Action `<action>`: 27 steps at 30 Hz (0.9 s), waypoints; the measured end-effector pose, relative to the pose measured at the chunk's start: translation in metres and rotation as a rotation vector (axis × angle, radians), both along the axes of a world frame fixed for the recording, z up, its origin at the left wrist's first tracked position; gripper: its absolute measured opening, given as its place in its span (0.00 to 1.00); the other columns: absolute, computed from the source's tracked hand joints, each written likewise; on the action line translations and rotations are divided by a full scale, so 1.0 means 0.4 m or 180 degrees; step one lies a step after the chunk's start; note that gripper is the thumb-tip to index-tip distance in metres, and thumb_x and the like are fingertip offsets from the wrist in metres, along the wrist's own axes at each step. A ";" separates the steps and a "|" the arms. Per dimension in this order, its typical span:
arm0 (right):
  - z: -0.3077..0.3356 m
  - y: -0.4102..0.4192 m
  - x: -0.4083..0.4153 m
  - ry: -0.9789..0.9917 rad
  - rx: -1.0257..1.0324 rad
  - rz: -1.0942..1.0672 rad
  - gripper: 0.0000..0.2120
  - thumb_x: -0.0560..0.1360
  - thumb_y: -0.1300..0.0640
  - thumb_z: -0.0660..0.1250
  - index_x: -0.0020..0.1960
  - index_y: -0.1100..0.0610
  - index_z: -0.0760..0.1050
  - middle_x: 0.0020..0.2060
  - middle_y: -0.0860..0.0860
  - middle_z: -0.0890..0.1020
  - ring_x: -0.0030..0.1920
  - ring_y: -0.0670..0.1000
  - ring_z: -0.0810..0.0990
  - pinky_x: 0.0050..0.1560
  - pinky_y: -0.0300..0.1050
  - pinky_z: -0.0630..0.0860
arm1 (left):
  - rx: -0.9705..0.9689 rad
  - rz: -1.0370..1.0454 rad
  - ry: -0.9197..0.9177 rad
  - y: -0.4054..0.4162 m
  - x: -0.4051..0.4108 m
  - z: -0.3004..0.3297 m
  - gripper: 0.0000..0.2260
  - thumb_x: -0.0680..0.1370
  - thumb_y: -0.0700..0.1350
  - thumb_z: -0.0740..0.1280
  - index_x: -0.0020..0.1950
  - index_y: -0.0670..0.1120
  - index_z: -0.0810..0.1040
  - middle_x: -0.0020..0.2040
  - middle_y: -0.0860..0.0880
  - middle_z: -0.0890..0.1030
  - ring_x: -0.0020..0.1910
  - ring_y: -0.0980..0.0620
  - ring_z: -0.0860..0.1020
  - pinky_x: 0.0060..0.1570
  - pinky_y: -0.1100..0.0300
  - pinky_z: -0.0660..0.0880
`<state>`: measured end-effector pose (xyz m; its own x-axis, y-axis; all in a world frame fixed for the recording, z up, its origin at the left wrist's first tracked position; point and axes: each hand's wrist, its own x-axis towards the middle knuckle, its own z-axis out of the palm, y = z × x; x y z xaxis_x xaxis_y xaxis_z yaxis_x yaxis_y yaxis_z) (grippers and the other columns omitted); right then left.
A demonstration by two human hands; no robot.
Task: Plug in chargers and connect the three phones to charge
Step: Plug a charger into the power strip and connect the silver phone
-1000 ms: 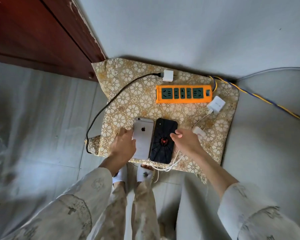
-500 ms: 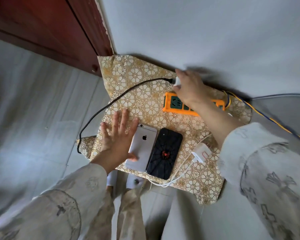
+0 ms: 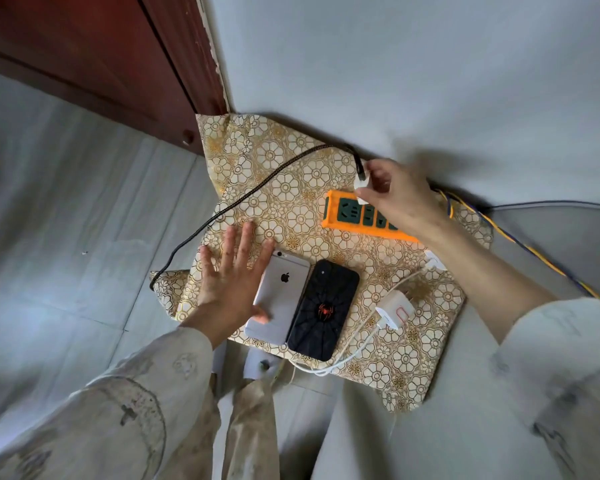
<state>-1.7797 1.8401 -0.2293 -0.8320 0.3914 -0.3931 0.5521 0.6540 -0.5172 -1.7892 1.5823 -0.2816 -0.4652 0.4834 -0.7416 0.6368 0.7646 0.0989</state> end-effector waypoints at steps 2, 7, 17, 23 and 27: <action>0.001 0.007 0.025 -0.0105 -0.0057 0.0044 0.16 0.73 0.54 0.68 0.60 0.53 0.75 0.56 0.53 0.81 0.56 0.53 0.78 0.58 0.46 0.72 | 0.0011 0.0016 -0.0003 0.001 0.001 0.000 0.59 0.62 0.66 0.70 0.64 0.50 0.20 0.65 0.42 0.20 0.65 0.40 0.25 0.67 0.31 0.41; -0.020 0.011 0.051 -0.0126 -0.0600 -0.0248 0.16 0.73 0.60 0.68 0.60 0.53 0.74 0.56 0.51 0.80 0.56 0.49 0.78 0.55 0.40 0.70 | 0.0098 0.0037 0.0022 -0.001 0.003 -0.004 0.59 0.61 0.65 0.70 0.66 0.51 0.22 0.65 0.44 0.21 0.71 0.38 0.30 0.68 0.31 0.42; -0.038 0.010 0.080 0.0001 -0.0754 -0.0372 0.20 0.72 0.61 0.69 0.63 0.60 0.72 0.59 0.54 0.79 0.59 0.48 0.78 0.57 0.38 0.72 | 0.0152 0.0121 0.0053 -0.005 0.005 -0.015 0.59 0.61 0.64 0.72 0.64 0.54 0.21 0.74 0.43 0.30 0.74 0.38 0.37 0.67 0.33 0.41; -0.039 0.003 0.092 0.0088 -0.0758 -0.0348 0.22 0.72 0.66 0.68 0.64 0.58 0.70 0.62 0.55 0.77 0.60 0.50 0.77 0.61 0.41 0.72 | 0.0216 0.0104 0.0088 -0.009 0.005 -0.017 0.60 0.61 0.64 0.71 0.64 0.53 0.21 0.72 0.44 0.27 0.71 0.41 0.30 0.67 0.33 0.42; -0.035 0.008 0.085 -0.0022 -0.0284 0.0261 0.24 0.72 0.64 0.69 0.66 0.54 0.71 0.64 0.52 0.74 0.65 0.52 0.71 0.68 0.48 0.68 | 0.0206 0.0130 0.0031 -0.009 0.004 -0.014 0.60 0.61 0.64 0.72 0.65 0.53 0.22 0.66 0.45 0.22 0.69 0.42 0.27 0.68 0.33 0.43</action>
<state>-1.7458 1.8432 -0.2433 -0.8570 0.2853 -0.4292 0.5023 0.6486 -0.5718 -1.7876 1.5786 -0.2872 -0.4924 0.5107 -0.7048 0.6065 0.7821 0.1430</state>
